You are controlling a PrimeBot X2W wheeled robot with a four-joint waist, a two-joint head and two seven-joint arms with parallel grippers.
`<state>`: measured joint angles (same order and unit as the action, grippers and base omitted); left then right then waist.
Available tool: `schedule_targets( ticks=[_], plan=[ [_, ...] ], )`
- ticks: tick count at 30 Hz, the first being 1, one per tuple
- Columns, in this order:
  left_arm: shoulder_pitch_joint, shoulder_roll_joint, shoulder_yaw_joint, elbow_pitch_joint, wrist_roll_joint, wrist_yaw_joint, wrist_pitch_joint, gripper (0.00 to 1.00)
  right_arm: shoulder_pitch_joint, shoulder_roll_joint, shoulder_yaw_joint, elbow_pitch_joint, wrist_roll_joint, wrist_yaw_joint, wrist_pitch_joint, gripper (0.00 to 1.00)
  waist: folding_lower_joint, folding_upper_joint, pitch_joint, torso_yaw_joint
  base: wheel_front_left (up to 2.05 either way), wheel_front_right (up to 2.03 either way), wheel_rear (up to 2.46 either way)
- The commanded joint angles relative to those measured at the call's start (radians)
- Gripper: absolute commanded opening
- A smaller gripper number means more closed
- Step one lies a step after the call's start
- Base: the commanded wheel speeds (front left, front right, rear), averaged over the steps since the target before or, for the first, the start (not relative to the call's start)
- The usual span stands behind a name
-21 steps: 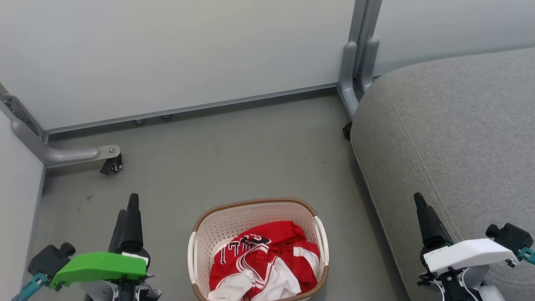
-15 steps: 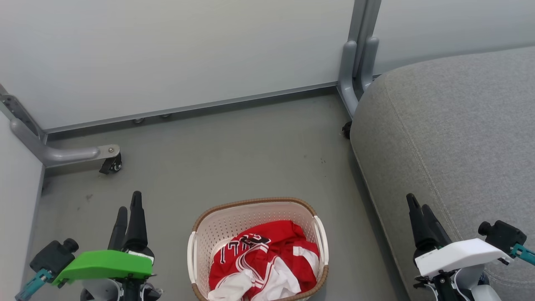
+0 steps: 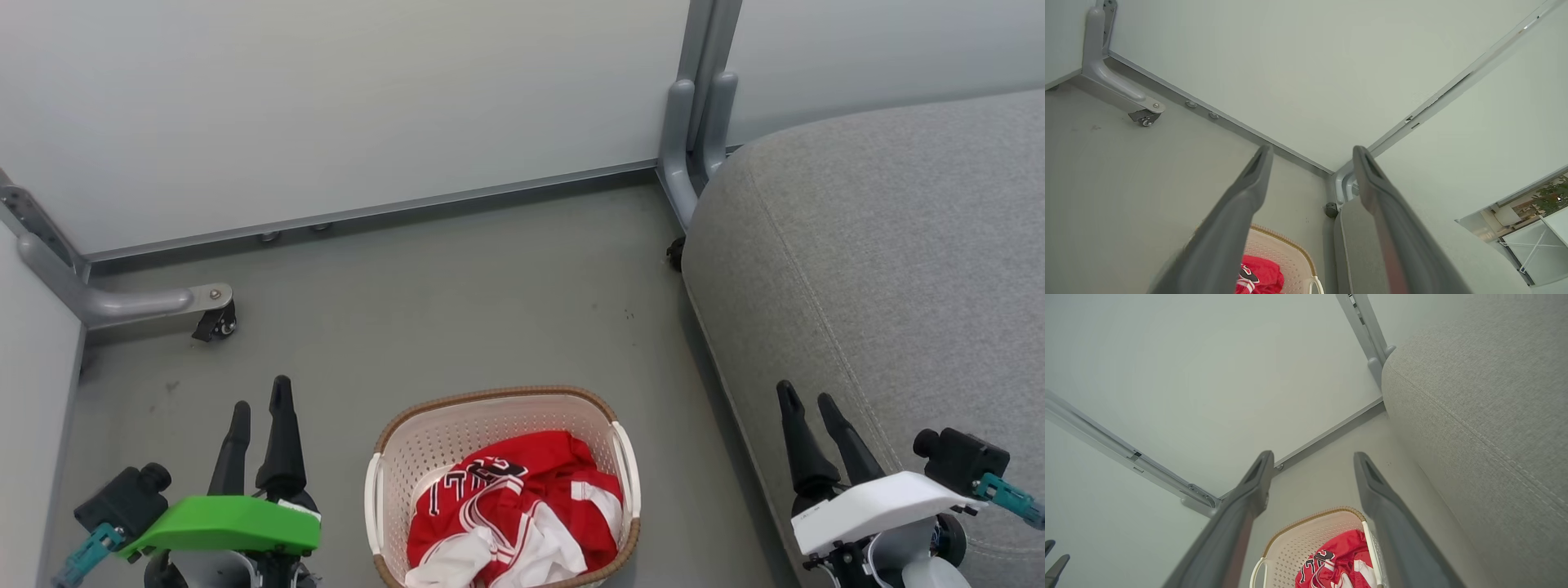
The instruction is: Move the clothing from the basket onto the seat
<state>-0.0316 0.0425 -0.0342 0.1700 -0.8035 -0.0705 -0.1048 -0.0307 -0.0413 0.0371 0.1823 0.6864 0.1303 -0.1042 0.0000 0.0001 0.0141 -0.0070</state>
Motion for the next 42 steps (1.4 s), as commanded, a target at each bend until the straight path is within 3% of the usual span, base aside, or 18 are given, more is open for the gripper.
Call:
schedule_targets(
  ticks=[1,18,42],
  plan=[
    [0.001,0.007,-0.003,-0.015,0.03,-0.001,-0.011,1.0,0.001,-0.007,0.006,-0.015,-0.033,0.0,-0.011,1.0,0.0,-0.0001,-0.001,-0.001,0.0,0.0,0.0],
    [0.021,0.008,-0.023,-0.037,0.187,0.017,-0.057,1.0,0.016,-0.008,0.029,-0.035,-0.206,0.0,-0.058,1.0,0.0,-0.0001,-0.003,-0.003,0.0,0.0,0.0],
    [0.049,0.01,-0.058,-0.033,0.379,-0.009,-0.111,1.0,0.037,-0.01,0.053,-0.051,-0.417,0.0,-0.112,1.0,0.0,-0.0001,-0.014,-0.009,0.0,0.0,0.0]
  ],
)
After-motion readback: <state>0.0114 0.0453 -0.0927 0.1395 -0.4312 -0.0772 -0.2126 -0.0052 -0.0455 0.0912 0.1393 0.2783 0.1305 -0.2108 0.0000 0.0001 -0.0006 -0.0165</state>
